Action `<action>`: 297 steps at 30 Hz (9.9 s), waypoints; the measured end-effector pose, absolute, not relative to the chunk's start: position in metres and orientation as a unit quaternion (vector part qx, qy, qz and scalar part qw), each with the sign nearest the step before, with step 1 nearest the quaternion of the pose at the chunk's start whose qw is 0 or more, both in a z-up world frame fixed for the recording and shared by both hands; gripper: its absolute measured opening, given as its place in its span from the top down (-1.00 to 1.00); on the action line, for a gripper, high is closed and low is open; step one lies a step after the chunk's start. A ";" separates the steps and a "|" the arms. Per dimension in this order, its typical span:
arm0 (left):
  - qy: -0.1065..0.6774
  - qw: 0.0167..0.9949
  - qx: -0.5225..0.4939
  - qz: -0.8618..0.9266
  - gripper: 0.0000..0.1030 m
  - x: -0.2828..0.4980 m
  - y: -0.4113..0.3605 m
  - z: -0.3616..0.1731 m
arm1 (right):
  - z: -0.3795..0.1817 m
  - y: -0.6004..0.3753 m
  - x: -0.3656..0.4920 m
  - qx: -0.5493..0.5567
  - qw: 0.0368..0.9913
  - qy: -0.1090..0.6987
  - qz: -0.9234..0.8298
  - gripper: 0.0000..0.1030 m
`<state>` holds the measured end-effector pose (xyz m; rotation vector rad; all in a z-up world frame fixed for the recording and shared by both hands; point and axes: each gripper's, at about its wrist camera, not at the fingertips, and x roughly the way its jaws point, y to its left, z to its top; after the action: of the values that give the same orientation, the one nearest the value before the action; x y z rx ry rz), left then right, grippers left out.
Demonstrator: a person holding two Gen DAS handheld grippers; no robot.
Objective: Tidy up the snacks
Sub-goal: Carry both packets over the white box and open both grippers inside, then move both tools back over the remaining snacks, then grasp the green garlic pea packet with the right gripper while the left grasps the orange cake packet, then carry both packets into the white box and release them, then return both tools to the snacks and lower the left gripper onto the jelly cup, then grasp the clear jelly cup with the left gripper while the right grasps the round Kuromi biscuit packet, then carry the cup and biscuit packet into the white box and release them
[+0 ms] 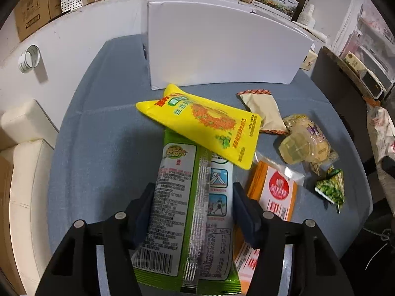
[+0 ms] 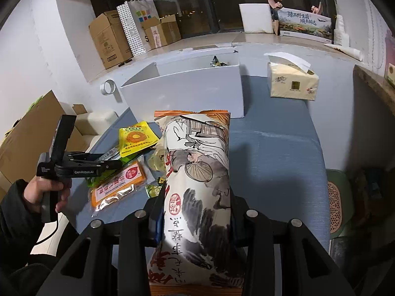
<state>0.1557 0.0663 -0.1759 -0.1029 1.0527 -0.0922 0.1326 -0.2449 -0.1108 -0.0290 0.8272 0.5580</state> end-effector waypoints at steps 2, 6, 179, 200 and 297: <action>0.495 0.867 -0.044 -0.031 -0.26 0.146 0.072 -0.171 | -0.110 -0.242 0.132 -0.015 0.877 0.396 0.272 0.18; 0.473 0.879 -0.060 -0.008 -0.26 0.120 0.086 -0.159 | -0.111 -0.235 0.131 -0.021 0.875 0.397 0.277 0.18; 0.256 0.963 -0.077 -0.040 -0.19 0.233 0.049 0.020 | -0.010 -0.185 0.227 -0.016 0.909 0.296 0.292 0.19; 0.356 0.922 -0.149 0.024 -1.00 0.342 0.104 -0.041 | -0.026 -0.150 0.397 0.071 0.900 0.360 0.235 -1.00; 0.308 0.945 -0.023 -0.104 0.32 0.099 0.022 -0.065 | -0.162 -0.191 0.190 -0.065 0.879 0.428 0.201 -0.49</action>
<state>0.0992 0.0215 -0.0653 -0.0475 0.6275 -0.2123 0.1902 -0.1909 -0.1618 -0.1346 0.8915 0.4185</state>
